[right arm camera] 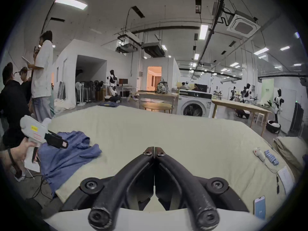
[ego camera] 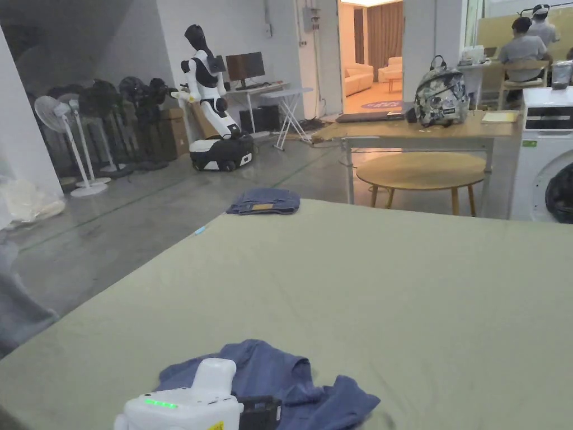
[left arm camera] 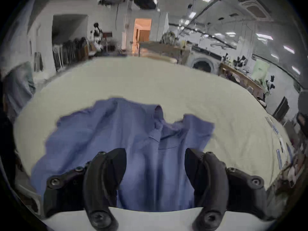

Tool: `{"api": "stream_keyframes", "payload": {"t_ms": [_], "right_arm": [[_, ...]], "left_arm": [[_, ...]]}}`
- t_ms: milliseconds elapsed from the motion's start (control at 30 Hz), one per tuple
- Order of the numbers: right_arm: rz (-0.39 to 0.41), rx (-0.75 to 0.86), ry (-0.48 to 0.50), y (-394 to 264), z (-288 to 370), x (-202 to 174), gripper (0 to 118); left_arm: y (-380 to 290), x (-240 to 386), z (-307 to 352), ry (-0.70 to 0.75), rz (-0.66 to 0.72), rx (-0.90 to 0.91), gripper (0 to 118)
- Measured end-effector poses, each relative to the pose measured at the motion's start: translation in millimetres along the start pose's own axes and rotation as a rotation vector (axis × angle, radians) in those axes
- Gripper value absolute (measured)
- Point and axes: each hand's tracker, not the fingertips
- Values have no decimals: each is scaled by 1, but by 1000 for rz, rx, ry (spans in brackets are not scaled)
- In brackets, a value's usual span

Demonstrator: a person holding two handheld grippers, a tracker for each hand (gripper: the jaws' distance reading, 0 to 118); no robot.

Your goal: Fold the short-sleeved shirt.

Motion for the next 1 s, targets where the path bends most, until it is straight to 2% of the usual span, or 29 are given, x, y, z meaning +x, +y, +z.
{"api": "stream_keyframes", "payload": {"t_ms": [33, 67, 133, 167, 200, 233, 267, 367, 433, 467, 500, 567, 600, 700, 800, 900, 1000], "right_arm": [[2, -18, -16, -3, -4, 3, 0], [2, -37, -23, -6, -7, 7, 0], [4, -63, -28, -12, -10, 14, 0], [-3, -84, -32, -16, -8, 18, 0], [-23, -109, -23, -21, -7, 23, 0], [-50, -131, -9, -28, -4, 27, 0], [-62, -150, -7, -38, 1, 32, 0], [-48, -195, -23, -55, 12, 40, 0], [-35, -213, -32, -58, 25, 45, 0], [-54, -216, -24, -60, 33, 52, 0], [-119, -215, 8, -63, 41, 60, 0], [-197, -235, 21, -71, 49, 75, 0], [-207, -254, 2, -74, 52, 81, 0], [-191, -248, -54, -82, 70, 99, 0], [-257, -239, -106, -88, 91, 116, 0], [-323, -244, -166, -98, 108, 131, 0], [-378, -241, -200, -108, 123, 144, 0]], "left_arm": [[-1, -2, -19, -6, 18, -40, 71], [-2, -7, -40, 16, 39, -94, 57], [-12, -12, -75, 54, 21, -212, 49], [-22, -14, -77, 81, -18, -191, 42], [-20, -12, -65, 40, -39, -106, 28], [-15, -12, -63, 58, -19, -149, 3], [-9, -14, -63, 71, -11, -162, 0], [-10, -23, -69, 11, 68, -191, 0], [3, -23, -51, -26, 169, -180, 0], [14, -25, -36, -54, 220, -130, 0], [29, -26, -17, -74, 273, -2, 1], [70, -24, 15, -18, 282, 155, 1], [98, -23, 30, 6, 231, 153, 1], [182, -4, 90, 47, 97, 301, 1], [257, 41, 140, 98, -69, 443, 1], [307, 87, 146, 95, -219, 431, 0], [306, 147, 120, 75, -338, 416, 0]]}}
